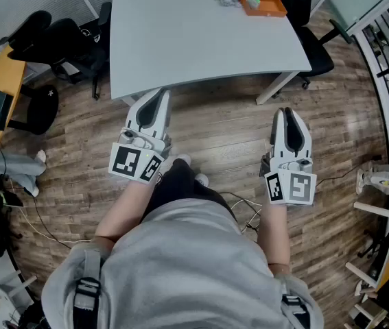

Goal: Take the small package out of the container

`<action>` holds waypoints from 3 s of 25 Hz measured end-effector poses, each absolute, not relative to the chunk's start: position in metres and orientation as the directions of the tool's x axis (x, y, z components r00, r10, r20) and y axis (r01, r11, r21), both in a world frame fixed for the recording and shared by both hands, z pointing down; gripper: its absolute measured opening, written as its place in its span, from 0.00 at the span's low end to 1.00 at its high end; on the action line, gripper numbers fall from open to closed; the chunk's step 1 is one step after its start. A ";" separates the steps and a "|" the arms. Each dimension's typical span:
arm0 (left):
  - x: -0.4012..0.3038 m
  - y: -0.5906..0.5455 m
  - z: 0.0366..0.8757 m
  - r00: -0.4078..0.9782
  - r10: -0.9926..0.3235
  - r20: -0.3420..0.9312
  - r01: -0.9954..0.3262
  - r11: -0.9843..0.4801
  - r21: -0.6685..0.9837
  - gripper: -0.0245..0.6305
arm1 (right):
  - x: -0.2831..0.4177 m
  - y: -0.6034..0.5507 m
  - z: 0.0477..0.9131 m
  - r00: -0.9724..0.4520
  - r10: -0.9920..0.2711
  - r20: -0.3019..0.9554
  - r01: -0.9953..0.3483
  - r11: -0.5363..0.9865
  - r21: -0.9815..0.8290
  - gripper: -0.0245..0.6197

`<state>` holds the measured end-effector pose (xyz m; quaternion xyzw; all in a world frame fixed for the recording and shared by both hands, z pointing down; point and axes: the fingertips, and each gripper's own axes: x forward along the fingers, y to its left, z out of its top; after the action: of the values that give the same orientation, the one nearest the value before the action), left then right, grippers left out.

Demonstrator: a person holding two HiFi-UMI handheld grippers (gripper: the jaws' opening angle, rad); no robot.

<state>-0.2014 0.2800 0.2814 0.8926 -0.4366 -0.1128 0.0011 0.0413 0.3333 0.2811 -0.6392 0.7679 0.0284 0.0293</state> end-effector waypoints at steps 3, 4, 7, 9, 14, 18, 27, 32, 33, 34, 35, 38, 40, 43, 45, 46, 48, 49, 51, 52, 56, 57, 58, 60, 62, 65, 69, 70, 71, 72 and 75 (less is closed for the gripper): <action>-0.203 0.287 0.275 0.594 -0.778 -0.206 -0.779 -0.620 0.092 0.07 | 0.038 0.339 0.276 -0.175 -0.981 -0.085 -0.984 0.176 -0.004 0.16; -0.203 0.288 0.273 0.594 -0.777 -0.207 -0.780 -0.619 0.087 0.07 | 0.038 0.341 0.274 -0.176 -0.981 -0.086 -0.984 0.177 -0.007 0.16; -0.200 0.290 0.269 0.597 -0.775 -0.208 -0.779 -0.622 0.081 0.07 | 0.034 0.341 0.271 -0.183 -0.979 -0.085 -0.983 0.184 -0.003 0.16; -0.199 0.290 0.270 0.599 -0.774 -0.204 -0.778 -0.623 0.081 0.07 | 0.033 0.342 0.270 -0.187 -0.978 -0.093 -0.982 0.188 -0.004 0.16; -0.198 0.290 0.276 0.596 -0.777 -0.200 -0.780 -0.620 0.082 0.07 | 0.037 0.343 0.271 -0.197 -0.972 -0.129 -0.978 0.204 -0.037 0.16; -0.191 0.282 0.279 0.601 -0.777 -0.187 -0.778 -0.622 0.084 0.07 | 0.040 0.332 0.272 -0.210 -0.969 -0.128 -0.976 0.216 -0.036 0.16; -0.199 0.200 0.276 0.604 -0.772 -0.199 -0.773 -0.628 0.090 0.07 | 0.030 0.252 0.263 -0.222 -0.965 -0.138 -0.974 0.227 -0.022 0.16; -0.200 0.148 0.273 0.629 -0.749 -0.206 -0.749 -0.655 0.096 0.07 | 0.031 0.204 0.258 -0.189 -0.972 -0.140 -0.981 0.194 -0.020 0.16; -0.200 0.139 0.273 0.634 -0.745 -0.207 -0.745 -0.660 0.096 0.07 | 0.031 0.195 0.258 -0.181 -0.973 -0.141 -0.982 0.186 -0.017 0.16; -0.200 0.129 0.273 0.639 -0.741 -0.207 -0.740 -0.665 0.096 0.07 | 0.031 0.186 0.258 -0.174 -0.975 -0.141 -0.984 0.177 -0.011 0.16; -0.201 0.121 0.274 0.643 -0.737 -0.207 -0.736 -0.670 0.096 0.07 | 0.031 0.178 0.258 -0.166 -0.976 -0.141 -0.986 0.168 -0.001 0.16; -0.205 0.095 0.275 0.651 -0.731 -0.205 -0.730 -0.677 0.097 0.07 | 0.029 0.155 0.258 -0.149 -0.979 -0.141 -0.989 0.149 0.012 0.16; -0.207 0.080 0.276 0.651 -0.731 -0.205 -0.730 -0.677 0.097 0.07 | 0.030 0.141 0.260 -0.145 -0.980 -0.139 -0.989 0.147 -0.004 0.16; -0.208 0.061 0.276 0.646 -0.734 -0.210 -0.731 -0.674 0.105 0.07 | 0.031 0.123 0.264 -0.146 -0.981 -0.128 -0.989 0.149 -0.013 0.16; -0.203 0.048 0.277 0.645 -0.735 -0.209 -0.731 -0.673 0.109 0.07 | 0.036 0.110 0.266 -0.147 -0.981 -0.123 -0.988 0.151 -0.021 0.16; -0.199 0.041 0.278 0.646 -0.735 -0.206 -0.731 -0.674 0.110 0.07 | 0.040 0.103 0.268 -0.146 -0.982 -0.120 -0.988 0.150 -0.025 0.16; -0.191 0.026 0.282 0.648 -0.735 -0.199 -0.731 -0.674 0.110 0.07 | 0.050 0.087 0.273 -0.144 -0.983 -0.115 -0.988 0.149 -0.035 0.16; -0.186 0.017 0.284 0.648 -0.736 -0.196 -0.732 -0.673 0.110 0.07 | 0.055 0.077 0.276 -0.144 -0.983 -0.114 -0.988 0.150 -0.040 0.16; -0.175 -0.003 0.289 0.642 -0.743 -0.190 -0.738 -0.665 0.110 0.07 | 0.067 0.055 0.282 -0.152 -0.982 -0.110 -0.987 0.158 -0.043 0.16; -0.169 -0.014 0.290 0.636 -0.749 -0.189 -0.744 -0.659 0.110 0.07 | 0.073 0.041 0.283 -0.160 -0.981 -0.110 -0.985 0.166 -0.041 0.16; -0.140 -0.066 0.289 0.599 -0.775 -0.199 -0.777 -0.623 0.088 0.07 | 0.103 -0.022 0.284 -0.208 -0.971 -0.120 -0.977 0.213 -0.030 0.16; -0.131 -0.081 0.288 0.589 -0.783 -0.201 -0.786 -0.613 0.084 0.07 | 0.111 -0.041 0.285 -0.221 -0.968 -0.120 -0.974 0.226 -0.029 0.16; -0.121 -0.096 0.287 0.580 -0.789 -0.202 -0.793 -0.604 0.085 0.07 | 0.121 -0.059 0.285 -0.236 -0.965 -0.118 -0.970 0.241 -0.029 0.16; -0.102 -0.124 0.284 0.561 -0.802 -0.202 -0.806 -0.585 0.084 0.07 | 0.139 -0.093 0.284 -0.265 -0.958 -0.113 -0.963 0.270 -0.028 0.16; -0.084 -0.150 0.282 0.541 -0.816 -0.205 -0.821 -0.565 0.082 0.07 | 0.158 -0.125 0.283 -0.290 -0.951 -0.111 -0.955 0.294 -0.029 0.16; -0.056 -0.186 0.280 0.512 -0.834 -0.206 -0.840 -0.536 0.086 0.07 | 0.187 -0.166 0.283 -0.324 -0.940 -0.109 -0.943 0.330 -0.035 0.16; -0.025 -0.213 0.283 0.494 -0.846 -0.200 -0.849 -0.519 0.098 0.07 | 0.212 -0.203 0.289 -0.366 -0.926 -0.095 -0.928 0.371 -0.044 0.16; -0.018 -0.218 0.285 0.495 -0.847 -0.196 -0.849 -0.519 0.101 0.07 | 0.217 -0.210 0.292 -0.370 -0.925 -0.092 -0.926 0.375 -0.049 0.16; -0.012 -0.223 0.287 0.496 -0.848 -0.189 -0.848 -0.519 0.103 0.07 | 0.222 -0.216 0.294 -0.372 -0.924 -0.088 -0.924 0.377 -0.056 0.16; -0.007 -0.227 0.290 0.496 -0.849 -0.181 -0.849 -0.518 0.104 0.07 | 0.225 -0.222 0.297 -0.373 -0.924 -0.085 -0.923 0.379 -0.064 0.16; 0.002 -0.241 0.296 0.493 -0.855 -0.159 -0.852 -0.512 0.111 0.07 | 0.230 -0.238 0.302 -0.382 -0.921 -0.077 -0.918 0.387 -0.082 0.16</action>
<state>0.0017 -0.2411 0.2960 0.8641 -0.4938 -0.0971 0.0086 0.2297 -0.2376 0.3019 -0.5534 0.8310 -0.0129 0.0547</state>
